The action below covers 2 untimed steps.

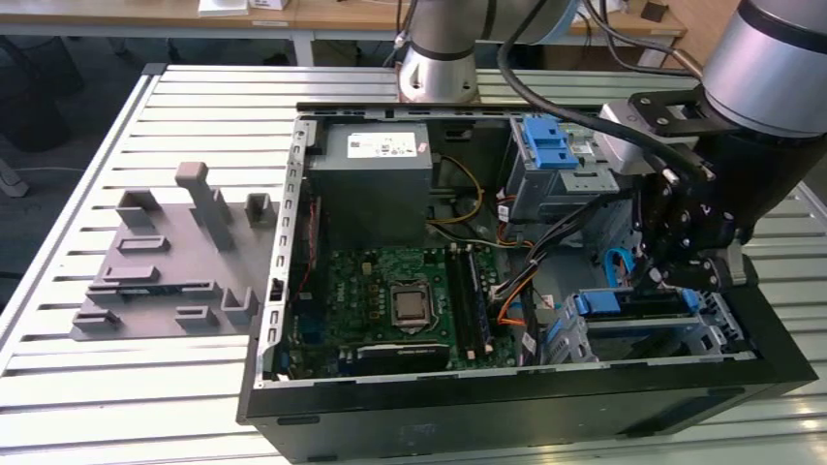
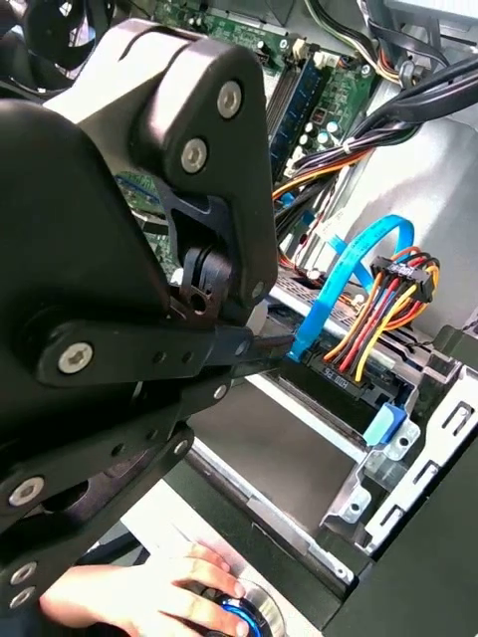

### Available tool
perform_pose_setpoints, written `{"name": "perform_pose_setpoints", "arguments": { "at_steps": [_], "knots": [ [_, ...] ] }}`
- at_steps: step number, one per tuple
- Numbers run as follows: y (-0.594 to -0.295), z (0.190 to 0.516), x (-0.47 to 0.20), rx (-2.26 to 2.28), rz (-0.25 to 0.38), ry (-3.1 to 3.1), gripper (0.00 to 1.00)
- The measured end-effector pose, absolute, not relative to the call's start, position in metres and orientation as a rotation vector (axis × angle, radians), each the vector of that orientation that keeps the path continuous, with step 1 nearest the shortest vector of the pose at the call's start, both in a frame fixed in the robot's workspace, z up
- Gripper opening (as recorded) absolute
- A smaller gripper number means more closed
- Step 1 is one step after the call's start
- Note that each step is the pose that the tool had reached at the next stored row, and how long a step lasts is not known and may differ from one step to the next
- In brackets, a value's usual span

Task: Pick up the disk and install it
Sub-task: 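Insert the second disk wire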

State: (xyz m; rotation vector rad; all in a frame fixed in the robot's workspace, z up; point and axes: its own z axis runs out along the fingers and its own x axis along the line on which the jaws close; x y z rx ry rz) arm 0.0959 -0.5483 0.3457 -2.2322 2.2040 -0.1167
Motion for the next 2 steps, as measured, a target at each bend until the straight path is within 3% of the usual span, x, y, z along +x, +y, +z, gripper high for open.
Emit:
{"name": "perform_pose_setpoints", "arguments": {
  "at_steps": [2],
  "knots": [
    [-0.5483, 0.3463, 0.0959, -2.232, -0.117, 2.204, 0.11]
  ]
}}
